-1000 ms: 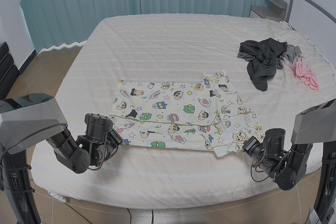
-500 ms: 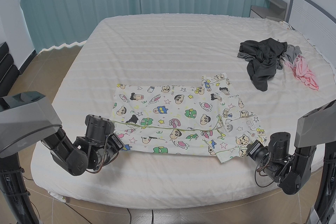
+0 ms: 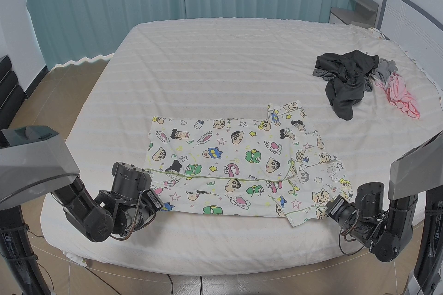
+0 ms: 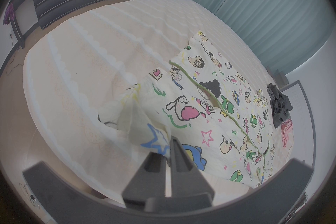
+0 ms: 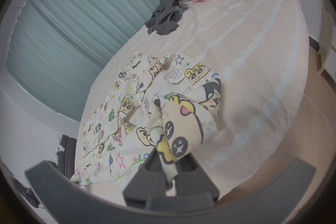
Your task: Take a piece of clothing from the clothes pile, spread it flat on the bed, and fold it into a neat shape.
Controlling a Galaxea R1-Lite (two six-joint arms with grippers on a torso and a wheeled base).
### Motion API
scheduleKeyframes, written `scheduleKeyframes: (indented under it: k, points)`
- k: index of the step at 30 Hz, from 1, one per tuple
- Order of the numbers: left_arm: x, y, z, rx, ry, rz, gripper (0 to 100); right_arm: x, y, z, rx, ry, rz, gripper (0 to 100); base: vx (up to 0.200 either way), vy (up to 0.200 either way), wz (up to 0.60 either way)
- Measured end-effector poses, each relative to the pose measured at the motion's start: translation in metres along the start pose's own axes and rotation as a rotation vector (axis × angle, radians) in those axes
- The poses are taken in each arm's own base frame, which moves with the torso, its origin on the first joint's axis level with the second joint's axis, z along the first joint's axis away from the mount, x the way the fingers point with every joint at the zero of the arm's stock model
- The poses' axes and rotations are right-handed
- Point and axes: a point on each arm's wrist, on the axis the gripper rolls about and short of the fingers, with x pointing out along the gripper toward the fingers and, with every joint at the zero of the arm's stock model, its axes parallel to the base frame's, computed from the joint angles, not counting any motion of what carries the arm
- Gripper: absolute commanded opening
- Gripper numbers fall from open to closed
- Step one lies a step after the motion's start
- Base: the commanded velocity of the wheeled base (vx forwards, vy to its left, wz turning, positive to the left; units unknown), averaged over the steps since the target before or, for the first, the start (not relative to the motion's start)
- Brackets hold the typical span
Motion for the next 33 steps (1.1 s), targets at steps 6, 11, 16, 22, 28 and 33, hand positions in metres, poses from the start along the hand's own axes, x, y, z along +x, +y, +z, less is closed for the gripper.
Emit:
scheduleKeyframes:
  k: [6,11,16,22,28,33]
  points:
    - [0.002,-0.002,0.002,-0.010,-0.002,-0.020,100,0.005,0.000,0.000,0.010,-0.004,0.001,100,0.000,0.000,0.00]
    - [0.003,-0.004,0.002,-0.044,0.008,-0.047,100,0.007,-0.002,-0.001,0.011,0.000,-0.006,100,0.000,0.000,0.00]
    - [0.001,-0.001,0.000,-0.039,0.016,-0.037,100,0.002,-0.005,-0.002,0.005,0.012,-0.023,100,0.000,0.000,0.00]
    - [-0.010,-0.001,0.012,-0.009,-0.015,-0.061,100,-0.010,-0.007,0.001,0.002,0.014,-0.029,100,0.000,0.000,0.00]
    - [-0.022,-0.001,0.032,0.150,-0.024,-0.131,100,-0.027,-0.010,0.014,-0.044,0.011,-0.010,100,0.000,0.000,0.00]
    - [-0.025,0.005,0.052,0.300,-0.010,-0.216,100,-0.035,-0.021,0.030,-0.108,0.025,0.007,100,0.000,0.000,0.00]
